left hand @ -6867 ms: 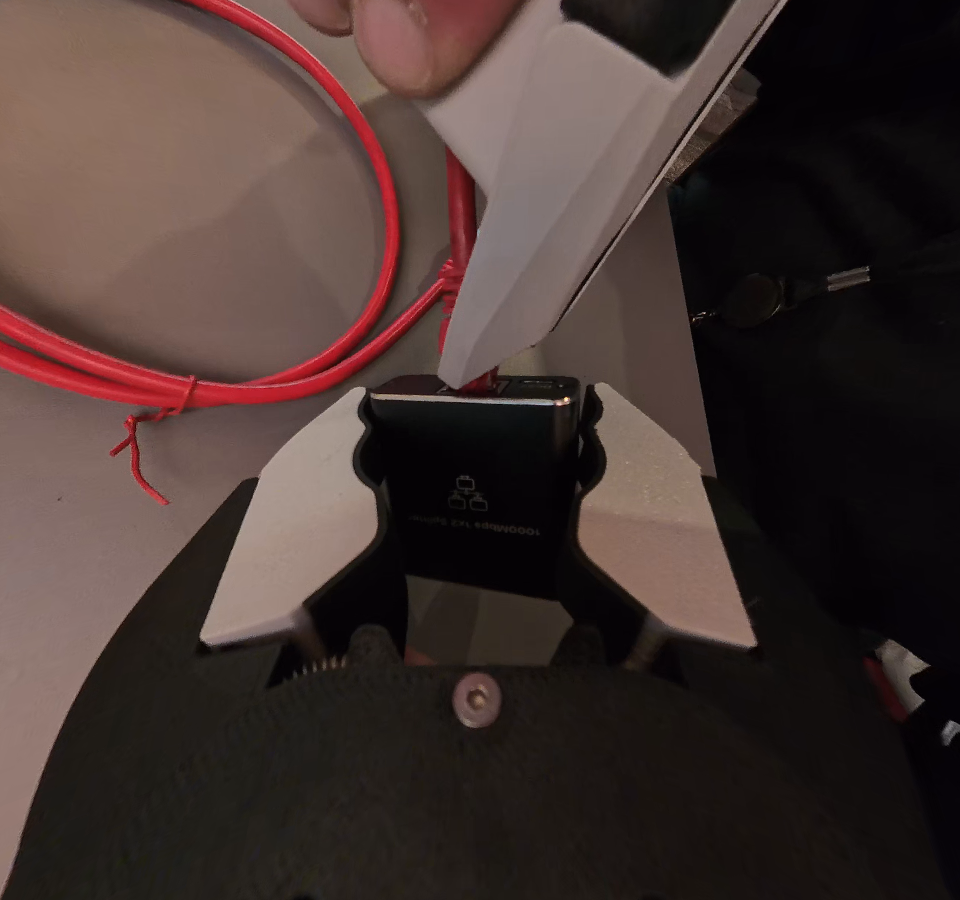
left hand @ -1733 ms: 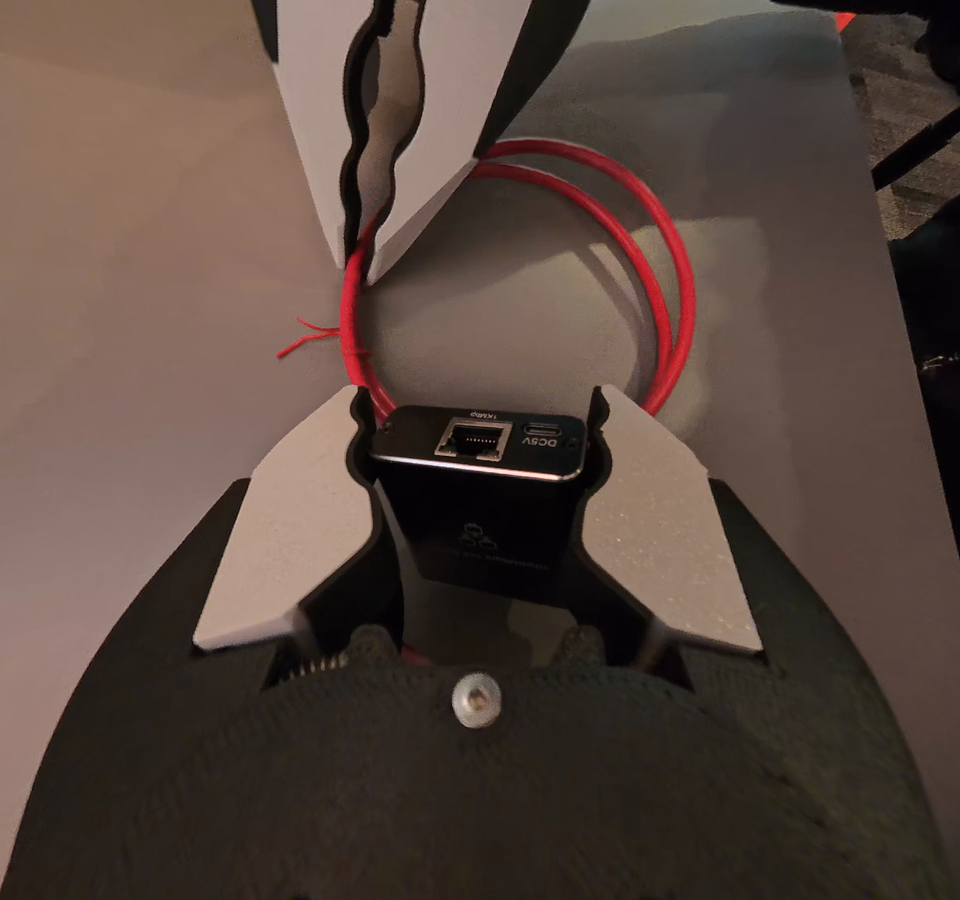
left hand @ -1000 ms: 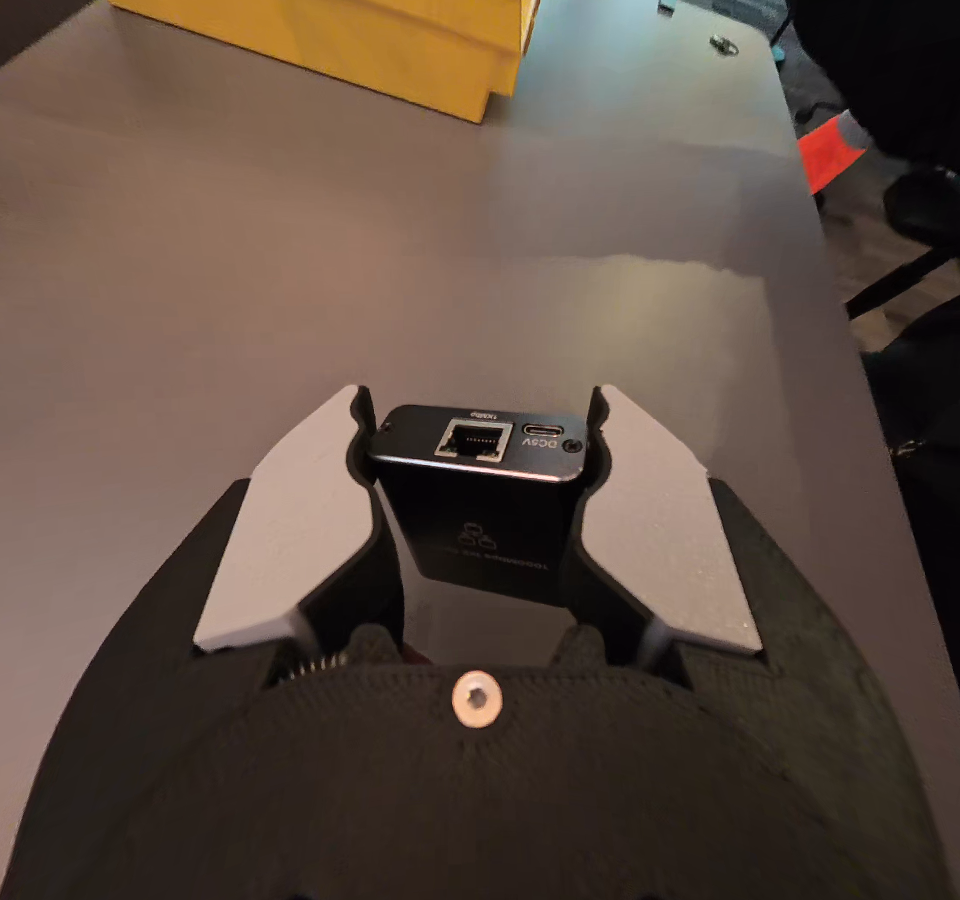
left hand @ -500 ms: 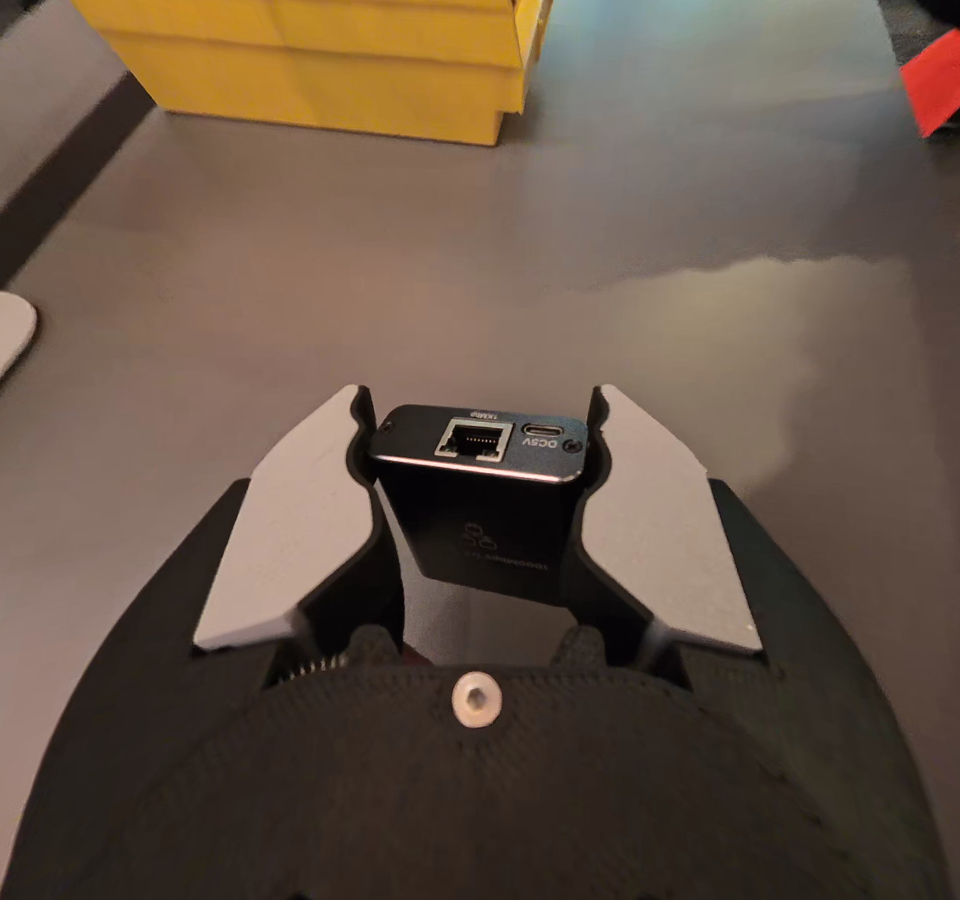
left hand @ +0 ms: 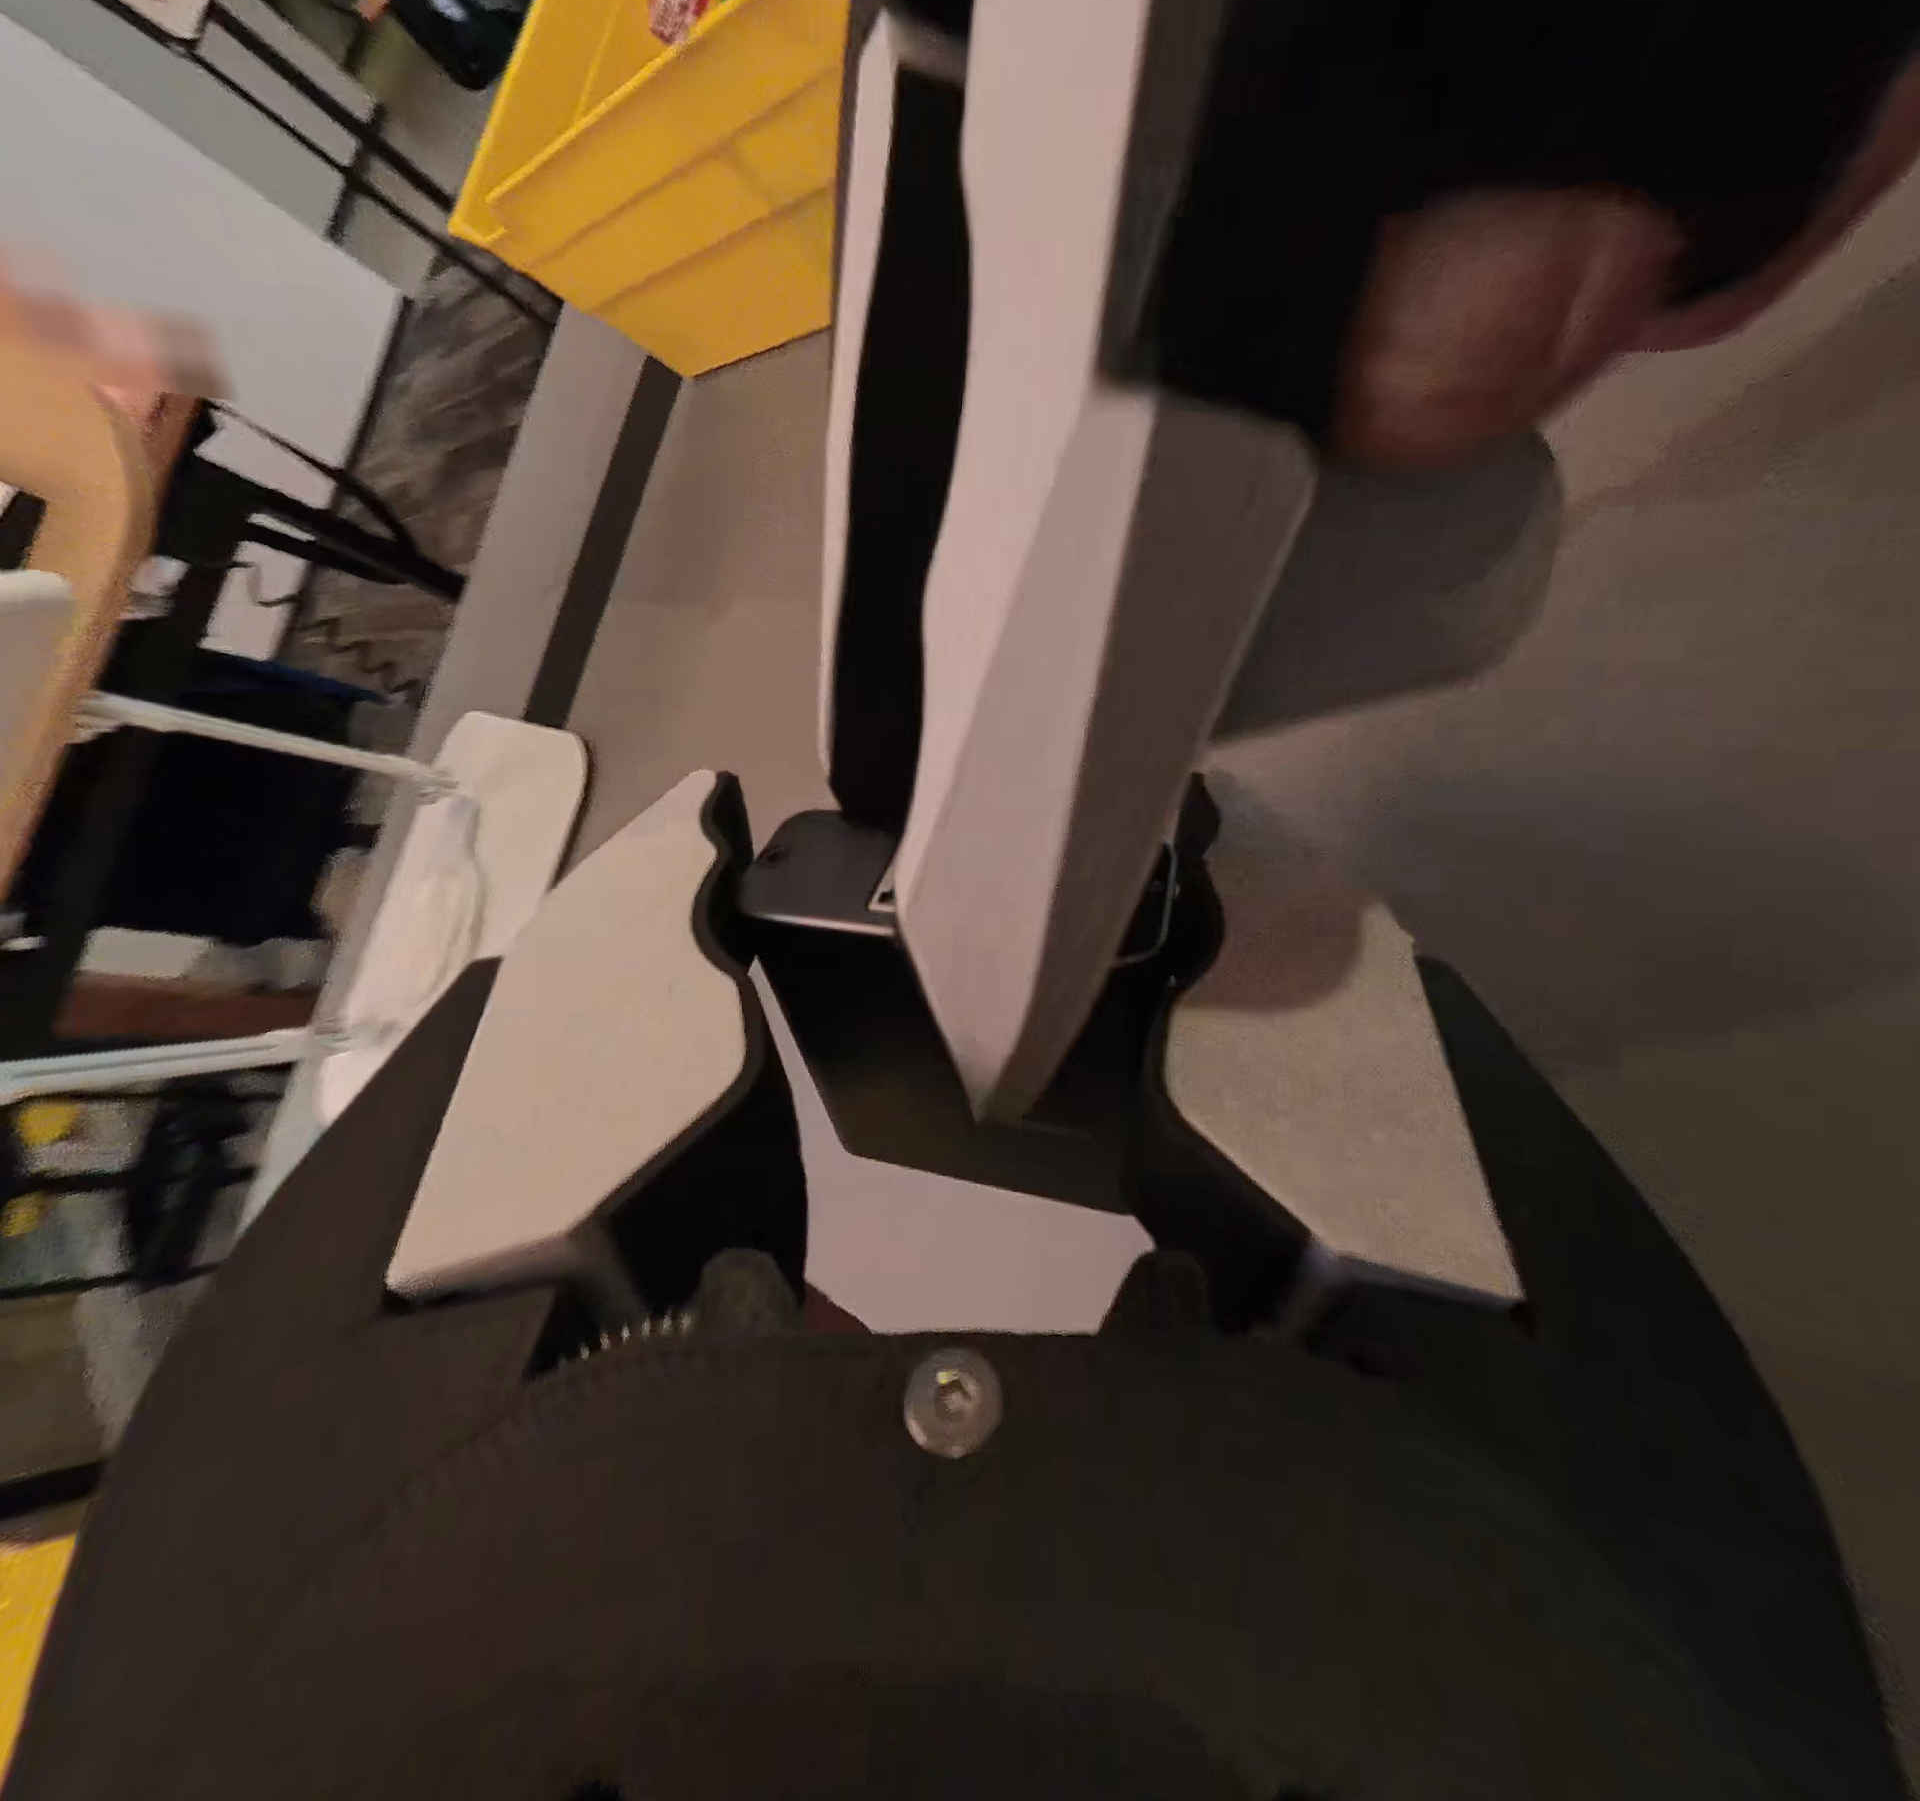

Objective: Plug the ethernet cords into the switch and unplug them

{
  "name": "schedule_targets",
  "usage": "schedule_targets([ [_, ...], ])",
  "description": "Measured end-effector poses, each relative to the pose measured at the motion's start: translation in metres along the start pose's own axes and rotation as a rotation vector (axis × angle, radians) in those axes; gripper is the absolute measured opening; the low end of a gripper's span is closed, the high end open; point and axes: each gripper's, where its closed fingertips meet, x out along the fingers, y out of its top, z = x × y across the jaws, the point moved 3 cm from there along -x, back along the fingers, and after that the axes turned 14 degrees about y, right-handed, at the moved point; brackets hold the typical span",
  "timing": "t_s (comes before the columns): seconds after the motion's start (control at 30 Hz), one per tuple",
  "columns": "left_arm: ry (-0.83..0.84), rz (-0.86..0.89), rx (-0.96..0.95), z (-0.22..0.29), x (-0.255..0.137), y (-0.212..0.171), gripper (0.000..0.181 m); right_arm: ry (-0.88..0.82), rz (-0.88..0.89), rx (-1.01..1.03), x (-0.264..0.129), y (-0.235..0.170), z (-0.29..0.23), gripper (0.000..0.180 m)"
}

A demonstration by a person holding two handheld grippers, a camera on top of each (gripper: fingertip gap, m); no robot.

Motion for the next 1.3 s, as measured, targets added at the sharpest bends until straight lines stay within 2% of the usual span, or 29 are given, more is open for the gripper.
schedule_targets([
  [0.17, 0.183, -0.053, 0.172, -0.007, 0.003, -0.001, 0.078, -0.049, -0.004, -0.044, 0.010, -0.005, 0.008, 0.032],
  [0.27, 0.277, -0.034, 0.196, -0.014, 0.002, 0.008, 0.078, -0.007, 0.033, -0.043, 0.005, 0.001, 0.006, 0.028],
  [0.33, 0.333, 0.031, 0.166, -0.023, -0.006, 0.024, 0.090, -0.013, 0.046, -0.063, -0.006, 0.009, 0.005, 0.023],
  [0.37, 0.351, 0.065, 0.144, -0.029, -0.012, 0.032, 0.090, -0.033, 0.048, -0.088, -0.016, 0.015, 0.006, 0.022],
  [0.5, 0.359, 0.182, -0.054, -0.050, -0.030, 0.048, 0.076, -0.147, 0.091, -0.178, -0.081, 0.061, 0.018, 0.022],
  [0.6, 0.302, 0.143, -0.158, -0.047, -0.018, 0.024, 0.059, -0.333, 0.114, -0.220, -0.156, 0.105, 0.054, 0.022],
  [0.63, 0.273, 0.110, -0.173, -0.042, -0.011, 0.014, 0.058, -0.392, 0.088, -0.215, -0.180, 0.115, 0.072, 0.022],
  [0.73, 0.206, 0.085, -0.220, -0.030, 0.000, 0.000, 0.056, -0.580, -0.047, -0.135, -0.239, 0.120, 0.143, 0.022],
  [0.83, 0.177, 0.074, -0.202, -0.023, 0.006, -0.005, 0.055, -0.662, -0.218, 0.005, -0.266, 0.095, 0.210, 0.022],
  [0.9, 0.155, 0.067, -0.211, -0.019, 0.008, -0.009, 0.055, -0.703, -0.344, 0.067, -0.273, 0.074, 0.245, 0.022],
  [0.97, 0.149, 0.058, -0.212, -0.019, 0.010, -0.014, 0.054, -0.674, -0.391, 0.143, -0.268, 0.057, 0.269, 0.022],
  [1.13, 0.125, 0.038, -0.237, -0.018, 0.015, -0.025, 0.054, -0.610, -0.542, 0.276, -0.254, 0.022, 0.301, 0.022],
  [1.3, 0.101, 0.031, -0.253, -0.014, 0.018, -0.030, 0.054, -0.500, -0.467, 0.375, -0.248, 0.020, 0.306, 0.022],
])
